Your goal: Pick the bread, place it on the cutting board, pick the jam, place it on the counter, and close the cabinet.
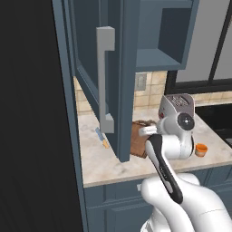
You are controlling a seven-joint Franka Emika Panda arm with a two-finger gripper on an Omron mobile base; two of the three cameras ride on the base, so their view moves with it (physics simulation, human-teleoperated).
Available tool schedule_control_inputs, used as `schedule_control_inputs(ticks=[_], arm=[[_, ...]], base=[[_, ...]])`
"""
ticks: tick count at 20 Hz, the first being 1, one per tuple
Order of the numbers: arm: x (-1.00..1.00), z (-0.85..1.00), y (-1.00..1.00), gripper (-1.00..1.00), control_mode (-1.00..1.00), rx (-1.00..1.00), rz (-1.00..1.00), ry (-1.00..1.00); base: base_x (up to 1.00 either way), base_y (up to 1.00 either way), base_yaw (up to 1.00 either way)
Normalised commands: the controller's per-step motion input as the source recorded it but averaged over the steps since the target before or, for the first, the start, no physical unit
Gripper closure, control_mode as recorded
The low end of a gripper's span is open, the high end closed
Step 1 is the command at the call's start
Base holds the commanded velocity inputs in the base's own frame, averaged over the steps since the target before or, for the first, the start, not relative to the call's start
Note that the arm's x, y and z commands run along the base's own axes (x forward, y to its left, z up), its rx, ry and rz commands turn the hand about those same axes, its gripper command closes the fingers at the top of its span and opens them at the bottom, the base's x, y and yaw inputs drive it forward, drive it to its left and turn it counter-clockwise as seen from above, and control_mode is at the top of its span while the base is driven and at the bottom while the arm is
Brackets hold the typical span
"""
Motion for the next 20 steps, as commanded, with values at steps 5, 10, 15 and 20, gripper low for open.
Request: schedule_control_inputs(ticks=[5,10,15,20], arm=[[0.12,-0.12,0.00,1.00,-1.00,0.00,-0.01,0.00],[0.02,-0.15,0.00,1.00,-1.00,0.00,0.00,0.00],[0.00,-0.20,0.00,1.00,-1.00,0.00,0.00,0.00],[0.00,-0.17,0.00,1.00,-1.00,0.00,0.00,0.00]], base=[[0.00,0.00,0.00],[0.00,0.00,0.00],[0.00,0.00,0.00],[0.00,0.00,0.00]])
